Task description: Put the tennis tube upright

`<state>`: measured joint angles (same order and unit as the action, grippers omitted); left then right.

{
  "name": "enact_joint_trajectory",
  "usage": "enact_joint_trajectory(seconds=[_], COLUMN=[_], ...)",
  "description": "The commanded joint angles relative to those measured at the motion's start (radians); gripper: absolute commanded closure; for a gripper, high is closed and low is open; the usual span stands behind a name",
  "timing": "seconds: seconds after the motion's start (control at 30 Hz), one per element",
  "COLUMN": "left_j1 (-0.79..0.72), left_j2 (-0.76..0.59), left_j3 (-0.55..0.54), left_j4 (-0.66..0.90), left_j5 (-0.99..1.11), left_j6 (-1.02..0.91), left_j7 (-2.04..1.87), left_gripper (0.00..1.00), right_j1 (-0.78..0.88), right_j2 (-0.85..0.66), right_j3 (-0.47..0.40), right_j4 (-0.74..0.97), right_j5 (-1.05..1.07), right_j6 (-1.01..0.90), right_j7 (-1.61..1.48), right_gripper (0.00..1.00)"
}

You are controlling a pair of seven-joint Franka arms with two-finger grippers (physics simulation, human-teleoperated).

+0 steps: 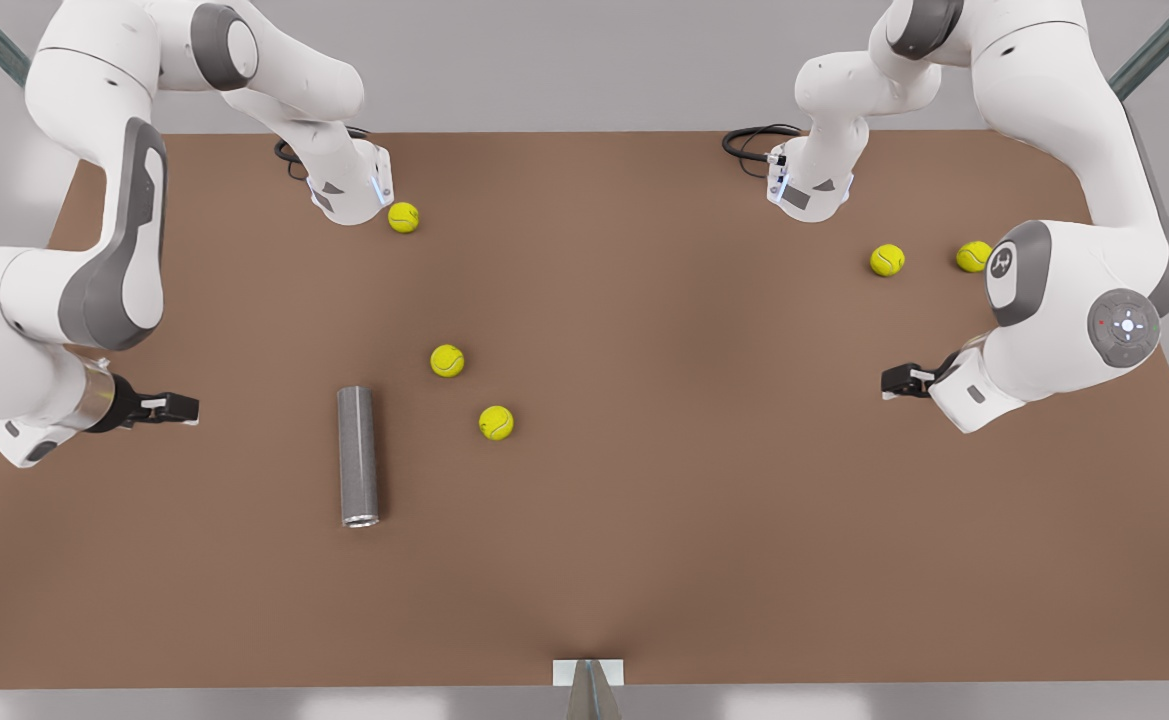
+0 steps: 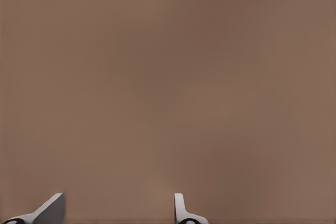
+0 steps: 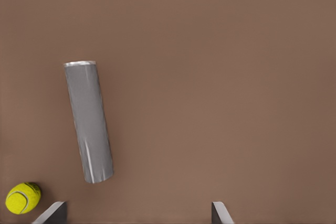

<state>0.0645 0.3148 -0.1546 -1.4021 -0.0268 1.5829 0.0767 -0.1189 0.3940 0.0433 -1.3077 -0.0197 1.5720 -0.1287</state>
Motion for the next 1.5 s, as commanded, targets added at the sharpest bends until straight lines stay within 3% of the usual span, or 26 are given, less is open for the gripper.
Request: enact_joint_trajectory(seconds=[0.0,0.13,0.2,0.27,0.33,0.5,0.6,0.73,1.0,1.27,1.3,1.47], left_j1=[0.0,-0.002,0.009,0.021,0.021,0.008,0.008,-0.006,-0.009,-0.008,-0.008,-0.006], left_j2=[0.0,-0.008,-0.023,0.001,0.049,0.081,0.092,0.144,0.196,0.196,0.196,0.188], left_j3=[0.001,-0.003,-0.026,-0.026,-0.026,-0.025,-0.025,-0.026,-0.026,-0.026,-0.026,-0.028], left_j4=[0.0,-0.002,-0.011,-0.005,-0.003,-0.011,-0.011,-0.005,-0.003,-0.003,-0.003,-0.006], left_j5=[0.002,0.001,-0.03,-0.382,-0.452,-0.427,-0.421,-0.417,-0.392,-0.401,-0.401,-0.4], left_j6=[0.0,-0.009,-0.023,-0.001,0.068,0.127,0.129,0.175,0.184,0.19,0.189,0.177], left_j7=[0.0,-0.006,-0.009,-0.063,-0.072,-0.06,-0.06,-0.064,-0.069,-0.072,-0.072,-0.072], left_gripper=[0.01,0.01,0.01,0.01,0.01,0.0,0.0,0.01,0.0,0.01,0.01,0.0], right_j1=[0.001,-0.011,-0.034,-0.146,-0.143,-0.071,-0.05,-0.071,-0.048,-0.08,-0.123,-0.123], right_j2=[-0.001,-0.001,-0.021,-0.015,0.034,0.114,0.117,0.12,0.213,0.209,0.206,0.209], right_j3=[0.001,0.073,0.116,0.27,0.328,0.331,0.334,0.334,0.333,0.337,0.386,0.389], right_j4=[-0.007,-0.044,-0.174,-0.249,-0.245,-0.174,-0.182,-0.327,-0.406,-0.522,-0.545,-0.593], right_j5=[0.003,0.012,0.012,0.01,0.01,0.003,-0.005,-0.101,-0.22,-0.221,-0.221,-0.223], right_j6=[0.002,0.012,0.069,0.146,0.19,0.298,0.298,0.414,0.572,0.709,0.733,0.792], right_j7=[0.0,0.011,0.011,0.015,0.118,0.354,0.311,0.27,0.225,0.253,0.284,0.334], right_gripper=[0.0,0.0,0.0,0.0,0.0,0.0,0.0,0.0,0.0,0.0,0.0,0.0])
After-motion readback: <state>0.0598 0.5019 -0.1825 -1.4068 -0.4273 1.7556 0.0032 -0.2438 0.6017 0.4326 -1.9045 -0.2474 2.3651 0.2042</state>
